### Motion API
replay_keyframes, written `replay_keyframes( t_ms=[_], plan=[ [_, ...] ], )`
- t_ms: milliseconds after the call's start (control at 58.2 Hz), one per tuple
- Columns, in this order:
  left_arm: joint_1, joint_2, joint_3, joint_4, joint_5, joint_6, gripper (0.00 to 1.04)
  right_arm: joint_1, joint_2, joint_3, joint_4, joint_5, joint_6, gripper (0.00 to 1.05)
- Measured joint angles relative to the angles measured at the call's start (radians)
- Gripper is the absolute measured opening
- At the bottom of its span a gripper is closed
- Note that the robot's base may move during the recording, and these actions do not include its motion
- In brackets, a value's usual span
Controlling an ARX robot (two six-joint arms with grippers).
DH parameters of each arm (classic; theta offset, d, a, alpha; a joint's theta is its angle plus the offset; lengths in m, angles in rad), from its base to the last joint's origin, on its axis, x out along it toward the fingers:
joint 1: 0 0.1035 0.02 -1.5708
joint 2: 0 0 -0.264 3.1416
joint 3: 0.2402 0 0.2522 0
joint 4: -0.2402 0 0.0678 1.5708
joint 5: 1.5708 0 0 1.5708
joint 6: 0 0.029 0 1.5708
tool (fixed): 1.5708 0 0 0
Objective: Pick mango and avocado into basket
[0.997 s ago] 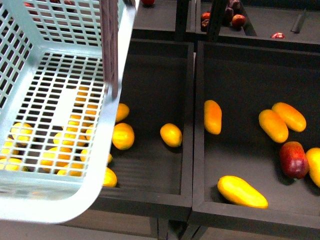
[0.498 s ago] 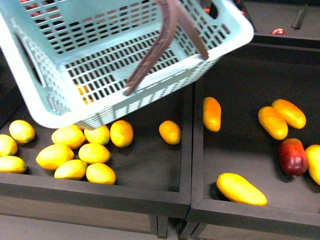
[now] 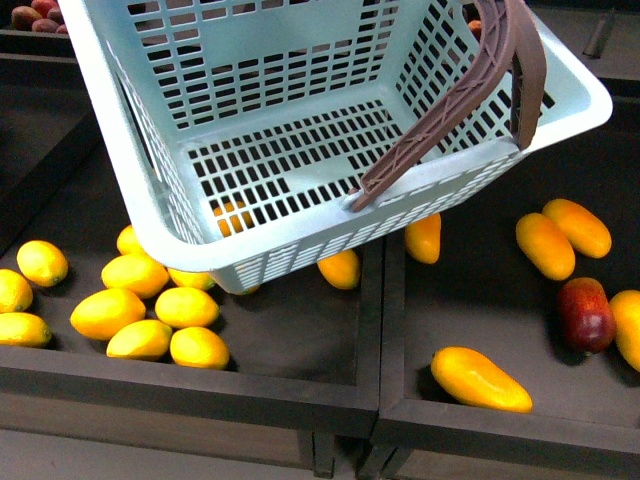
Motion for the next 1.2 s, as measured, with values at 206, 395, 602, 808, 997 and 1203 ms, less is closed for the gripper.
replay_keyframes(
  t_ms=[206, 395, 602, 808, 997, 1203],
  plan=[
    [-0.023, 0.003, 0.004, 0.000, -0.006, 0.001, 0.05, 0.000, 0.000, 0.000, 0.000, 0.000, 0.000, 0.97],
    [-0.021, 0.003, 0.004, 0.000, 0.000, 0.000, 0.05, 0.000, 0.000, 0.000, 0.000, 0.000, 0.000, 0.97],
    [-0.019, 0.003, 0.007, 0.000, -0.012, 0.001, 0.05, 0.000, 0.001, 0.000, -0.002, -0.003, 0.001, 0.97],
    [-0.017, 0.003, 0.011, 0.000, -0.001, 0.001, 0.05, -0.087, 0.488, 0.125, 0.051, -0.138, 0.350, 0.97],
    [-0.018, 0.003, 0.013, 0.000, -0.005, 0.001, 0.05, -0.190, 0.974, 0.247, 0.451, -0.162, 0.364, 0.97],
    [-0.016, 0.003, 0.014, 0.000, -0.005, 0.002, 0.05, -0.269, 1.547, 0.500, 0.690, -0.128, 0.288, 0.97]
  ],
)
